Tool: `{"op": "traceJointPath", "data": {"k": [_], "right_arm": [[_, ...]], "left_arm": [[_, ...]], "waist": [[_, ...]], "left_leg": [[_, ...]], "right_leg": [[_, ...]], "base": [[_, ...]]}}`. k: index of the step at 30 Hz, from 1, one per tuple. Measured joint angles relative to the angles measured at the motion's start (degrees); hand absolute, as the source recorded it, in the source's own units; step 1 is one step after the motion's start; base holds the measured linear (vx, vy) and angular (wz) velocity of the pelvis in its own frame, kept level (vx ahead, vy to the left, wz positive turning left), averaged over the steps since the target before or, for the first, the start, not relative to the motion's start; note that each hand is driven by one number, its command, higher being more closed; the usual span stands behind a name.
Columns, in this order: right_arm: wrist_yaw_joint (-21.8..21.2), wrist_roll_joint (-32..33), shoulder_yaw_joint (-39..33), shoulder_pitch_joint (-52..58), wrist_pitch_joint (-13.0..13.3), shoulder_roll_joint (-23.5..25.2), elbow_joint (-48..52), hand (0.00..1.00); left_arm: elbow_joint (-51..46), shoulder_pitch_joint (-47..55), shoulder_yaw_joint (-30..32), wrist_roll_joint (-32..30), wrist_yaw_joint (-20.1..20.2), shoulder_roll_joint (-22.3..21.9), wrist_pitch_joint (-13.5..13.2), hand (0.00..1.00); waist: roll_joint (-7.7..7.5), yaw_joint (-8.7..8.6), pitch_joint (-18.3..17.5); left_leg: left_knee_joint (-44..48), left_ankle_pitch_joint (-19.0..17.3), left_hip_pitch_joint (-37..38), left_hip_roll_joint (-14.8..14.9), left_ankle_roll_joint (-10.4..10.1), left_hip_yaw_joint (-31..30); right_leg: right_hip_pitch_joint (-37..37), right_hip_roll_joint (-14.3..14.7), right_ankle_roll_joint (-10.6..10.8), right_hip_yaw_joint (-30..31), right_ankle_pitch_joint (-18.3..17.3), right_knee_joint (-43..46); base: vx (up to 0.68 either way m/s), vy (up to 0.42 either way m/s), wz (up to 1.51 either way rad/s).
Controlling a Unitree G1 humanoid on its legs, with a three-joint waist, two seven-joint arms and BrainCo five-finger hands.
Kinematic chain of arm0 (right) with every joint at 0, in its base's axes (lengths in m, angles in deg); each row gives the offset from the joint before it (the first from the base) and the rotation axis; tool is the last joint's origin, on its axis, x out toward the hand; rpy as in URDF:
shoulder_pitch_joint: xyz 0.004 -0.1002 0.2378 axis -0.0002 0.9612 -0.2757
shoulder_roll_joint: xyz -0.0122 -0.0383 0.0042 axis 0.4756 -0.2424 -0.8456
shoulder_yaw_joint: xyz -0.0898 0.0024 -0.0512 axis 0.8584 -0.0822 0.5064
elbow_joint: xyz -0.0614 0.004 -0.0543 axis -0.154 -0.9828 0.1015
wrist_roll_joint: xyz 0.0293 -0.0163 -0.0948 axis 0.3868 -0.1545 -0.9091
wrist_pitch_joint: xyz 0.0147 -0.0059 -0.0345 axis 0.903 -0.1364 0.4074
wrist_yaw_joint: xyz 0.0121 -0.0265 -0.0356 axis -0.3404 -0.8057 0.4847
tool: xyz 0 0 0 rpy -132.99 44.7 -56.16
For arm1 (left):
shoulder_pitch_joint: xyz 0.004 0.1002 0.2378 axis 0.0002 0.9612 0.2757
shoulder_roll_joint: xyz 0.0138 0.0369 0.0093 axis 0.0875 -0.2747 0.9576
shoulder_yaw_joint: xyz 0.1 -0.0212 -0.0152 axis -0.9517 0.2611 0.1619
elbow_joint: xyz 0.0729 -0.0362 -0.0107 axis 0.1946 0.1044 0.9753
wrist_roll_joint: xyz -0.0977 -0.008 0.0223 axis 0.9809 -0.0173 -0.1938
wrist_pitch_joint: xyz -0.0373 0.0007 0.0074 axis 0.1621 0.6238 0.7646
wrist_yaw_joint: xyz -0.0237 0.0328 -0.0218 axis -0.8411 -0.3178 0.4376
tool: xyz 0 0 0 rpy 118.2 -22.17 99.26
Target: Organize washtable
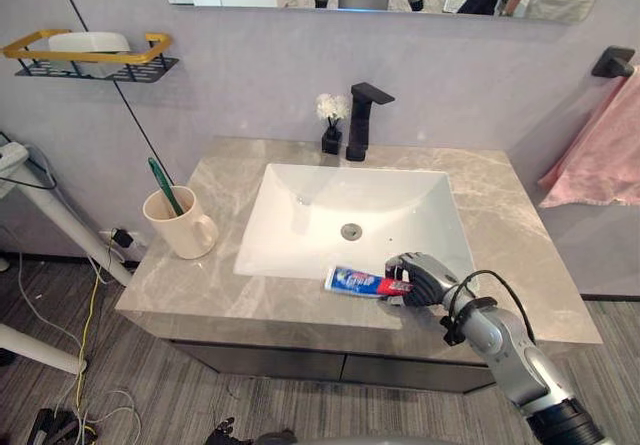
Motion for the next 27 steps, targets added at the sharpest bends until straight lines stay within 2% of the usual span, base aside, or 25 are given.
{"op": "traceJointPath", "data": {"k": [6, 11, 14, 17, 19, 20, 21, 23, 24, 26, 27], "right_arm": [[0.0, 0.4, -0.8, 0.0, -0.1, -0.1, 0.0, 1.00], [0.0, 2.5, -1.1, 0.0, -0.9, -0.6, 0.0, 1.00], [0.0, 3.7, -1.7, 0.0, -0.9, -0.6, 1.3, 1.00], [0.0, 6.0, -1.8, 0.2, -0.8, -0.5, 4.8, 1.00], [0.0, 7.8, -2.3, 0.5, -0.7, -0.4, 7.9, 1.00], [0.0, 8.8, -3.2, 1.2, -0.5, -0.4, 10.0, 1.00], [0.1, 9.4, -3.8, 1.7, -0.5, -0.3, 11.0, 1.00], [0.1, 10.4, -6.2, 2.6, -0.1, 0.6, 13.5, 1.00], [0.1, 10.5, -6.7, 2.6, -0.1, 1.0, 13.7, 1.00], [0.2, 11.5, -8.1, 2.3, -0.1, 2.8, 14.0, 1.00], [0.2, 11.5, -8.2, 2.2, -0.1, 3.3, 14.0, 1.00]], "left_arm": [[0.0, 0.4, 0.3, 0.7, 0.0, 0.1, 0.0, 0.00], [0.0, 1.3, 4.3, 2.2, 0.1, -0.3, 0.0, 0.00], [0.0, 2.6, 10.9, 2.9, 0.0, -0.9, 0.4, 0.00], [-3.3, 4.6, 21.0, 4.2, -0.9, -0.6, 0.3, 0.00], [-11.1, 6.4, 28.5, 5.8, -2.3, -0.3, 0.2, 0.00], [-18.2, 7.6, 32.8, 6.9, -3.4, -0.2, -0.2, 0.00], [-22.3, 8.1, 34.7, 7.6, -4.0, -0.2, -0.4, 0.00], [-39.7, 9.8, 41.1, 9.2, -5.7, -0.3, -1.7, 0.00], [-44.2, 10.0, 42.5, 9.6, -6.3, -0.3, -2.2, 0.00], [-60.0, 10.5, 46.5, 9.5, -8.2, -0.3, -4.2, 0.00], [-63.5, 10.5, 46.9, 9.4, -8.7, -0.3, -4.5, 0.00]], "waist": [[-0.04, -0.30, 0.0], [0.24, -0.47, 0.2], [0.71, -0.46, 0.5], [1.38, -0.47, 0.8], [1.69, -0.27, 0.8], [1.82, 0.77, 0.7], [1.84, 1.11, 0.5], [1.94, 2.60, -0.1], [1.97, 2.62, -0.2], [2.26, 2.73, -0.7], [2.31, 2.78, -0.9]], "left_leg": [[-0.4, 0.0, 0.3, 0.0, 0.0, 0.5], [-0.5, 0.0, 0.3, 0.0, 0.0, 0.5], [-0.6, 0.0, 0.2, 0.0, 0.0, 0.5], [-0.6, 0.0, -0.3, 0.2, 0.0, 0.1], [-0.7, 0.0, -0.9, 0.0, 0.0, -0.3], [-0.7, 0.0, -1.2, 0.0, 0.0, -0.5], [-0.7, 0.0, -1.6, 0.0, 0.0, -0.7], [-0.6, 0.0, -2.6, -0.1, 0.0, -1.5], [-0.5, 0.0, -2.6, -0.2, 0.0, -1.7], [-0.4, 0.0, -2.6, -0.8, 0.0, -2.7], [-0.4, 0.0, -2.6, -0.8, 0.0, -2.8]], "right_leg": [[0.1, 0.0, 0.1, 0.4, 0.1, -0.6], [0.1, 0.0, 0.1, 0.4, 0.1, -0.7], [0.0, 0.1, 0.1, 0.4, 0.1, -0.7], [-0.1, 0.1, 0.1, 0.0, 0.1, -0.9], [-0.5, 0.1, 0.1, -0.6, 0.1, -1.1], [-0.5, 0.1, 0.1, -0.8, 0.1, -1.3], [-0.8, 0.1, 0.1, -1.0, 0.1, -1.3], [-1.0, -0.1, 0.1, -1.8, 0.0, -1.3], [-0.9, -0.2, 0.1, -2.0, 0.0, -1.3], [-0.1, -0.6, 0.1, -3.7, 0.0, -1.3], [0.0, -0.7, 0.1, -3.9, 0.0, -1.3]], "base": [[0.00, 0.000, -0.03], [0.00, 0.000, 0.00], [0.00, 0.000, 0.00], [0.00, -0.002, 0.07], [0.00, -0.009, 0.12], [0.01, -0.007, 0.10], [0.03, -0.011, 0.15], [0.06, -0.007, 0.15], [0.07, 0.013, 0.15], [0.04, 0.016, 0.23], [0.01, 0.012, 0.16]]}}
